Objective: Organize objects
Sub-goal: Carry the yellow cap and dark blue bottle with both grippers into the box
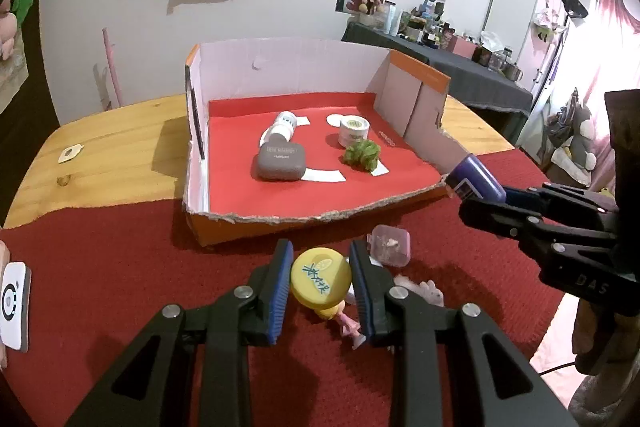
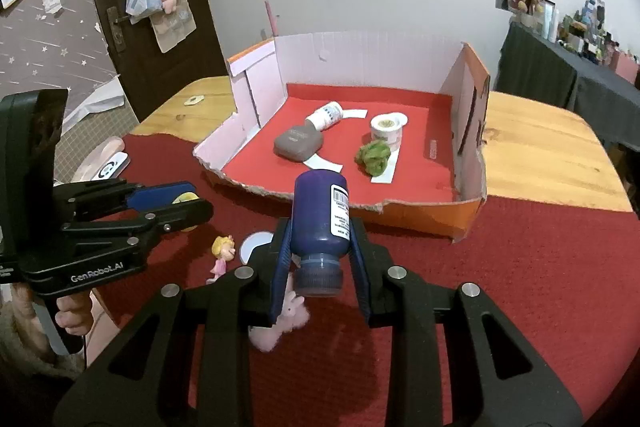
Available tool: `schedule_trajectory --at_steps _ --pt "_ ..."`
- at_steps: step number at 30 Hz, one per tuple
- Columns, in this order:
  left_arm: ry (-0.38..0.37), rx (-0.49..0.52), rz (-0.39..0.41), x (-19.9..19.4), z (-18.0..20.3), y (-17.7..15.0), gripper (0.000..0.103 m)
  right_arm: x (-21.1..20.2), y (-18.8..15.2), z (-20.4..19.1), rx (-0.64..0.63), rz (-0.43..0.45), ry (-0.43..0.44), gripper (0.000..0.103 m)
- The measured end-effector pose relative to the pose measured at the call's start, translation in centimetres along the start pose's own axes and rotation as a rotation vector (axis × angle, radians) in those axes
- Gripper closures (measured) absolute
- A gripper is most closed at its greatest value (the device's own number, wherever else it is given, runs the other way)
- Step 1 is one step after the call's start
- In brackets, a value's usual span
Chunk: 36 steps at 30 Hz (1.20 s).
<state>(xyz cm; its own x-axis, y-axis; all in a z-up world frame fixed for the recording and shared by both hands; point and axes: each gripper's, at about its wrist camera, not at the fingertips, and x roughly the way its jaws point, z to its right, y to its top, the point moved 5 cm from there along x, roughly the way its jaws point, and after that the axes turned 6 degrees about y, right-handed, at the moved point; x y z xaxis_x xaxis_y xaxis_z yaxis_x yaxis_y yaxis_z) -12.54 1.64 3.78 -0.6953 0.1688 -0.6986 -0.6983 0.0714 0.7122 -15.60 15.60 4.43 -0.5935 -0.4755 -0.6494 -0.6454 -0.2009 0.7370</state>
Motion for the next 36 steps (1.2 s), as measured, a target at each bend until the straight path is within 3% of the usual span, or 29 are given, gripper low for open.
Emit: schedule_trajectory --at_steps 17,36 --pt "-0.006 0.026 0.009 0.7 0.3 2.3 0.072 0.5 1.2 0.5 0.017 -0.016 0.030 0.076" --pt "-0.036 0.041 -0.092 5.1 -0.5 5.6 0.072 4.4 3.7 2.1 0.000 -0.135 0.061 0.076"
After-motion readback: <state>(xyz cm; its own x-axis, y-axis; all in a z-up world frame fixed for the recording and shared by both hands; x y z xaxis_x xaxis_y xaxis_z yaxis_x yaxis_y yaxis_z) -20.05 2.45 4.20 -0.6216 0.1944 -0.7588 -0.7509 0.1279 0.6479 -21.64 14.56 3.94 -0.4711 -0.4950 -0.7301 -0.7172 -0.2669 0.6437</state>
